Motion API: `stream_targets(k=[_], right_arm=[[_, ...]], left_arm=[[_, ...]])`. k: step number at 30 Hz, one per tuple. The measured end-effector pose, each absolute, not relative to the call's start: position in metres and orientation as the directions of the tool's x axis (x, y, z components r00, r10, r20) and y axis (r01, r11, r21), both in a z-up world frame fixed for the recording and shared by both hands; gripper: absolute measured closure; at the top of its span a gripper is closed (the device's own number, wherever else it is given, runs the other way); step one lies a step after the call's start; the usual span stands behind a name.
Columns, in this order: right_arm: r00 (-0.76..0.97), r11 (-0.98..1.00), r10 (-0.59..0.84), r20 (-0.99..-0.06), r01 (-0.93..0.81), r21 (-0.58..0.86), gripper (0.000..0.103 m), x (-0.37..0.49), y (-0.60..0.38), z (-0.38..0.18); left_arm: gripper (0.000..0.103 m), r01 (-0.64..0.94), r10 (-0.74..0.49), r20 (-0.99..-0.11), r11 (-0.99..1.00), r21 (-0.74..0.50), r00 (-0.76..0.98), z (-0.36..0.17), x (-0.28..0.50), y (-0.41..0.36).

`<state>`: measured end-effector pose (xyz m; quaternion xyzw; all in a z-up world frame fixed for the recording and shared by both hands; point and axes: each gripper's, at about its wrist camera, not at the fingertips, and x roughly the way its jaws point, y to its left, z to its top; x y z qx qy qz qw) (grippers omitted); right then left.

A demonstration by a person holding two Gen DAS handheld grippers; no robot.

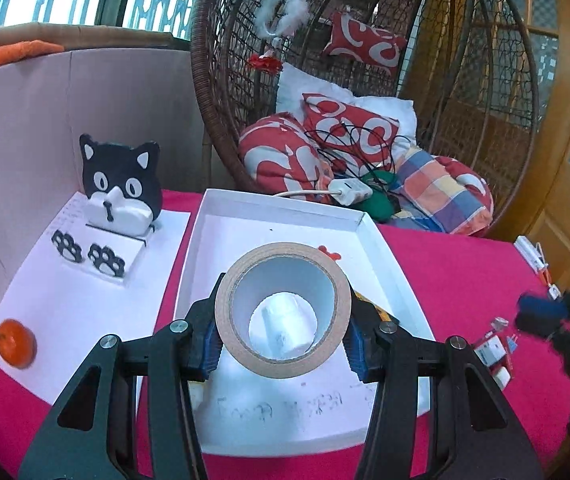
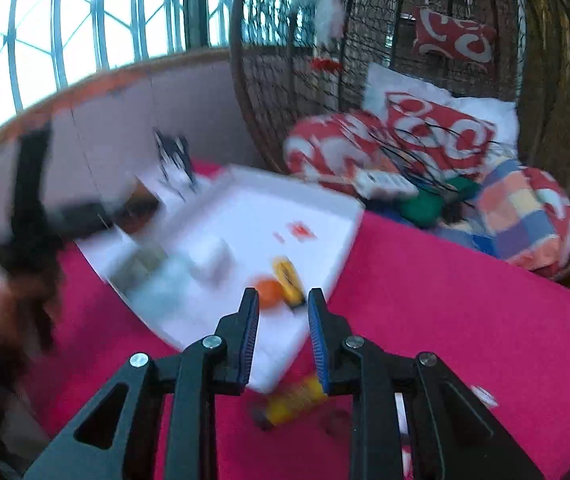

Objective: Organize rigid objects
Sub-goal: 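Lift and carry the tape roll and lighter toward the white tray with both tools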

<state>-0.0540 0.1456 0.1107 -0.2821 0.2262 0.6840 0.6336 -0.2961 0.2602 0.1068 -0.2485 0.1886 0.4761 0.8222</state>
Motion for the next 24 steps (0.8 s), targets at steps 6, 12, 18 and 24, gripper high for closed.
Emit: stream_targets(k=[6,12,18,24], right_arm=[[-0.079,-0.110,0.659,-0.748,-0.994,0.008,0.077,-0.024,0.132,0.054],[-0.088,-0.176,0.664,-0.743,-0.984,-0.040,0.076,-0.033,0.142,0.038],[-0.055,-0.148,0.687,-0.724,-0.987,-0.066,0.066,-0.029,0.143,0.039],[-0.040,-0.146,0.704,-0.709,-0.985,-0.089,0.046,-0.032,0.147,0.037]], left_arm=[[0.054,-0.864,0.685,-0.529,0.437,-0.252,0.501,0.112,-0.297,0.245],[0.054,-0.854,0.678,-0.525,0.458,-0.246,0.515,0.118,-0.288,0.233],[0.054,-0.843,0.673,-0.517,0.485,-0.233,0.530,0.125,-0.277,0.224],[0.054,-0.838,0.667,-0.517,0.495,-0.232,0.537,0.126,-0.272,0.220]])
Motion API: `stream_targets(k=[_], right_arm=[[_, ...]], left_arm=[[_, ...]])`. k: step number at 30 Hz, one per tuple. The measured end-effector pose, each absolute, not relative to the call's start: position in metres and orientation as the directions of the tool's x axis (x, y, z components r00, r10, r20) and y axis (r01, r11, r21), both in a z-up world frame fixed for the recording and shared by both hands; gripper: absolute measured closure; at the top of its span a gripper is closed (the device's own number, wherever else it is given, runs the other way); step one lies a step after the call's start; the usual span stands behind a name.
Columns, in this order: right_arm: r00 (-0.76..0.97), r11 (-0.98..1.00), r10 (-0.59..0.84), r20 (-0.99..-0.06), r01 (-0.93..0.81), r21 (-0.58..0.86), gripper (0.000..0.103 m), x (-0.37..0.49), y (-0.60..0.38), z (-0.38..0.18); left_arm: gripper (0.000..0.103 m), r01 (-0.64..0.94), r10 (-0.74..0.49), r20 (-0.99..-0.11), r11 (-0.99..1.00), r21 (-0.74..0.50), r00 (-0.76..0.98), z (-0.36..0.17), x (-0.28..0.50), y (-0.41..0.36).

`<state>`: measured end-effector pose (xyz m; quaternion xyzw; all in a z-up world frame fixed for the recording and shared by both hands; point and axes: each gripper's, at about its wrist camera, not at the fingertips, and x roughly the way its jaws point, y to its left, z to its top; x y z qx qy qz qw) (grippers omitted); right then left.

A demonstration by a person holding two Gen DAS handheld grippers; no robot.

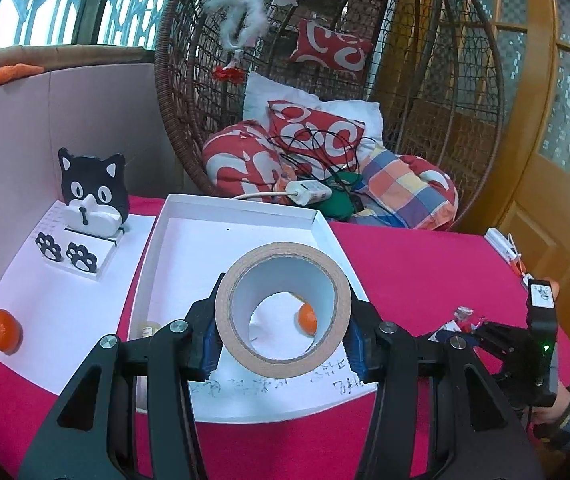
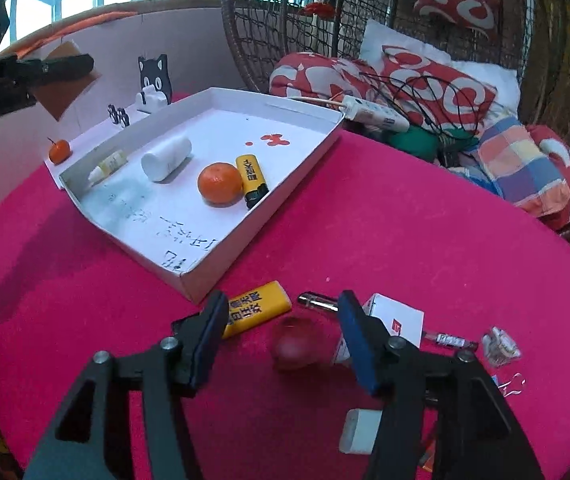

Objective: Organize rigid objects
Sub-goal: 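Lower the tape roll and lighter over the white tray with both tools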

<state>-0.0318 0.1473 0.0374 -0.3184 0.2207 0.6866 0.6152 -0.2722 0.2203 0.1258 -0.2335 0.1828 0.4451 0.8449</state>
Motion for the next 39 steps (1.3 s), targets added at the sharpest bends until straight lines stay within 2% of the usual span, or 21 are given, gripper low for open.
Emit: stream_targets(k=[8,15,17,18,24,29,34,39], right_arm=[[-0.067,-0.182,0.692,-0.719,-0.980,-0.085,0.046,-0.034,0.146,0.035],[-0.016,-0.229,0.682,-0.731,-0.954,-0.193,0.047,-0.050,0.146,0.027],[-0.009,-0.248,0.665,-0.747,-0.946,-0.209,0.061,-0.052,0.146,0.024],[0.008,-0.251,0.665,-0.747,-0.939,-0.233,0.075,-0.053,0.145,0.023],[-0.004,-0.238,0.669,-0.743,-0.949,-0.209,0.075,-0.047,0.135,0.025],[-0.009,-0.156,0.757,-0.654,-0.973,-0.168,0.075,-0.042,0.117,0.055],[0.021,-0.041,0.891,-0.453,-0.991,-0.127,0.075,-0.043,0.093,0.113],[0.022,0.009,0.953,-0.303,-0.999,-0.046,0.075,-0.047,0.085,0.160]], left_arm=[[0.054,-0.831,0.658,-0.520,0.505,-0.233,0.545,0.124,-0.271,0.217],[0.054,-0.822,0.650,-0.519,0.523,-0.226,0.556,0.125,-0.262,0.212],[0.054,-0.820,0.650,-0.515,0.529,-0.220,0.558,0.127,-0.261,0.208],[0.054,-0.819,0.652,-0.512,0.532,-0.216,0.559,0.128,-0.261,0.206],[0.054,-0.814,0.657,-0.498,0.540,-0.213,0.566,0.134,-0.257,0.201],[0.054,-0.814,0.667,-0.483,0.545,-0.202,0.567,0.138,-0.253,0.191],[0.054,-0.846,0.727,-0.456,0.518,-0.128,0.514,0.149,-0.246,0.177],[0.054,-0.889,0.790,-0.446,0.456,-0.032,0.421,0.159,-0.239,0.172]])
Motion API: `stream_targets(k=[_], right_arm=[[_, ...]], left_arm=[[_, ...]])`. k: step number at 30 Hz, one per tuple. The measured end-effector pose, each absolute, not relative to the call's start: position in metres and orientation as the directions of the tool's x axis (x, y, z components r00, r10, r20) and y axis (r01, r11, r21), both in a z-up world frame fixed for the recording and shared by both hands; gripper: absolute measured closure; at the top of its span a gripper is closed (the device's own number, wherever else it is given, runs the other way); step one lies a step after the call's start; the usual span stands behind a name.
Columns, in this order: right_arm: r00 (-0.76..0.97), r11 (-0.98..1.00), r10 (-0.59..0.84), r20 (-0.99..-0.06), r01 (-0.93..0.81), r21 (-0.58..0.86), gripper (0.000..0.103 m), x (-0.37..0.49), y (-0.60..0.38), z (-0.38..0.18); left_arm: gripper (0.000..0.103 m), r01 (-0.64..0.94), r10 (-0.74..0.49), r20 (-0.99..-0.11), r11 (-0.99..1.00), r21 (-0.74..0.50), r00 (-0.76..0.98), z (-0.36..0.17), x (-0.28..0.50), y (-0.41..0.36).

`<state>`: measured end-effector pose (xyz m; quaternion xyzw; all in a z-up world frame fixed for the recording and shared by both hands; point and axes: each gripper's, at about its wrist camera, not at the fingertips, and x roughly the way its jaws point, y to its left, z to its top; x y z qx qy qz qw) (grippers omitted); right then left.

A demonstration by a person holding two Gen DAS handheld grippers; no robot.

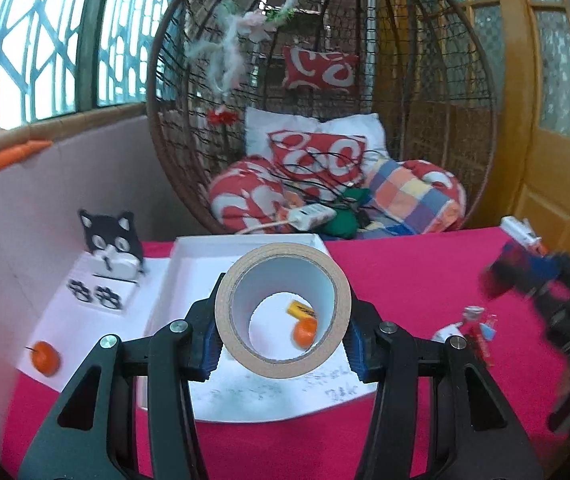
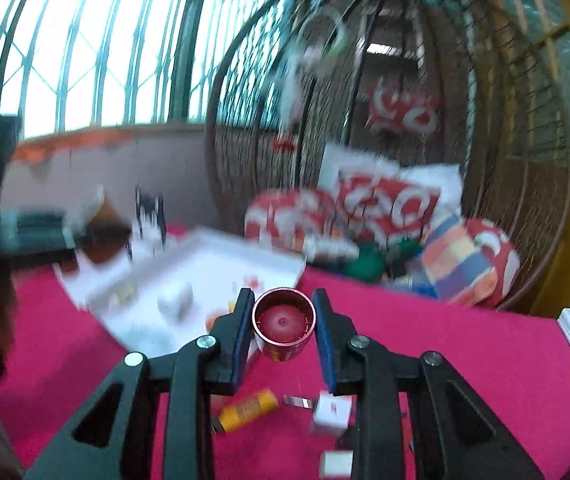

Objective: Organize rigid objects
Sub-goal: 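Lower the tape roll and lighter over the white tray with both tools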

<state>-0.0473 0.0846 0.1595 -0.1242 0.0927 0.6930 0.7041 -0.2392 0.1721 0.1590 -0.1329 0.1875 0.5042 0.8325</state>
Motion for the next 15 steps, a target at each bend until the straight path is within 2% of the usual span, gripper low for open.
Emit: stream_targets(k=[5,9,15], right_arm=[[0.038,0.048,0.977,-0.208,-0.998,0.041,0.075,-0.048,0.085,0.189],[0.013,0.037,0.977,-0.213,-0.993,0.113,0.075,-0.049,0.098,0.195],[0.002,0.036,0.975,-0.224,-0.989,0.146,0.075,-0.060,0.106,0.193]], left_arm=[[0.054,-0.927,0.829,-0.442,0.376,-0.014,0.343,0.163,-0.247,0.177],[0.054,-0.942,0.842,-0.439,0.336,-0.024,0.312,0.163,-0.256,0.181],[0.054,-0.958,0.862,-0.430,0.287,-0.020,0.267,0.167,-0.266,0.182]])
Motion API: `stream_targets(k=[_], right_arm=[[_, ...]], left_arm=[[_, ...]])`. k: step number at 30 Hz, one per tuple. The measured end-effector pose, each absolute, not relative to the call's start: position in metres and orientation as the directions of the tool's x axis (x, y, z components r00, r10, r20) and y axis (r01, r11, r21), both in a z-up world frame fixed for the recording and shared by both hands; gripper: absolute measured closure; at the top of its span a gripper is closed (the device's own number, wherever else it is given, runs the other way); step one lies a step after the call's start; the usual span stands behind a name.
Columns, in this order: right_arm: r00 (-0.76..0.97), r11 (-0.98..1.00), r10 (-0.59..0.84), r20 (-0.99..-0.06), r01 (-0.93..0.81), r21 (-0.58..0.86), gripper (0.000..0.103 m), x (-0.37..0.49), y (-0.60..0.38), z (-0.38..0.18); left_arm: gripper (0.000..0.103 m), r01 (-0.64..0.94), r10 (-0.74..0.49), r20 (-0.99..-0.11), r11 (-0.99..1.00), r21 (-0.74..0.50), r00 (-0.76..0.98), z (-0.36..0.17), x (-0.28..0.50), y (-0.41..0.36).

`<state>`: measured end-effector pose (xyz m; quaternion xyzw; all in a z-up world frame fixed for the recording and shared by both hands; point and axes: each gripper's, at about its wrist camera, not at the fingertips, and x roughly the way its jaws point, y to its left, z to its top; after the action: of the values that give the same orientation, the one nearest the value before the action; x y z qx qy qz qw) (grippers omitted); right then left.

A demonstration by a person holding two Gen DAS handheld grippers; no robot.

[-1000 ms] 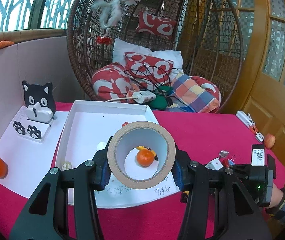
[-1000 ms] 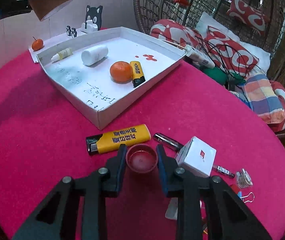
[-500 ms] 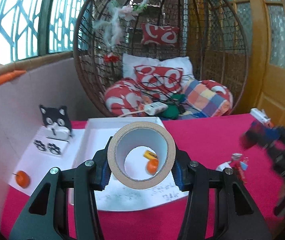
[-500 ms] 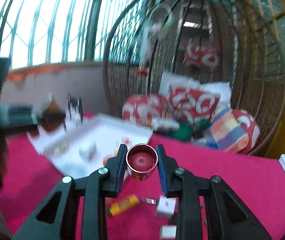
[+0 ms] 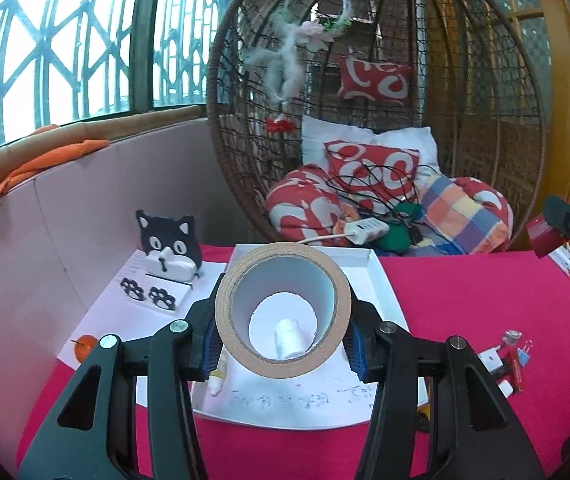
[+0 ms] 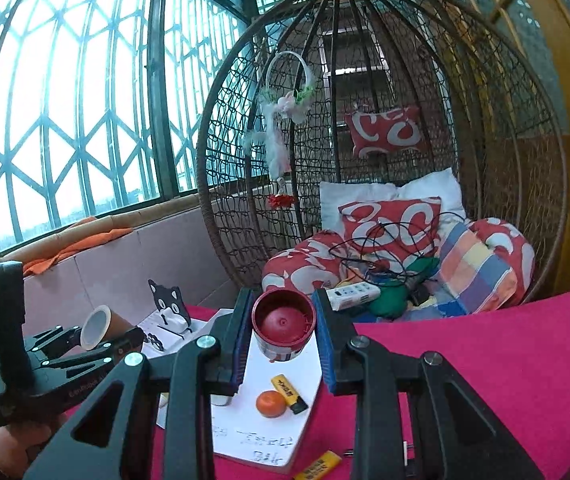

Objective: Organize rigid objects
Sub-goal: 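Lower the tape roll and lighter over the white tray with both tools, then open both tools to release the tape roll and lighter into the tray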

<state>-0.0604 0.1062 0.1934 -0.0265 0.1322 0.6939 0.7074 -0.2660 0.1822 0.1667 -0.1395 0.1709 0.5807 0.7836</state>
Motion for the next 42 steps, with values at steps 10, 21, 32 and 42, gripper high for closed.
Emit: stream_targets(k=[10,21,32,42], right_arm=[[-0.047,-0.007,0.947,-0.318,-0.992,0.127,0.074,-0.084,0.145,0.177],[-0.060,0.005,0.871,-0.488,-0.991,0.130,0.074,-0.093,0.228,0.145],[0.055,0.085,0.777,-0.628,-0.996,0.018,0.074,-0.098,0.288,0.091],[0.106,0.097,0.764,-0.637,-0.994,-0.049,0.071,-0.105,0.299,0.076]], left_arm=[[0.053,-0.960,0.861,-0.437,0.281,-0.022,0.262,0.171,-0.265,0.202],[0.053,-0.964,0.832,-0.502,0.264,-0.020,0.238,0.163,-0.254,0.271],[0.053,-0.965,0.722,-0.645,0.241,-0.106,0.251,0.092,-0.248,0.339],[0.051,-0.968,0.713,-0.654,0.188,-0.165,0.251,0.075,-0.260,0.348]])
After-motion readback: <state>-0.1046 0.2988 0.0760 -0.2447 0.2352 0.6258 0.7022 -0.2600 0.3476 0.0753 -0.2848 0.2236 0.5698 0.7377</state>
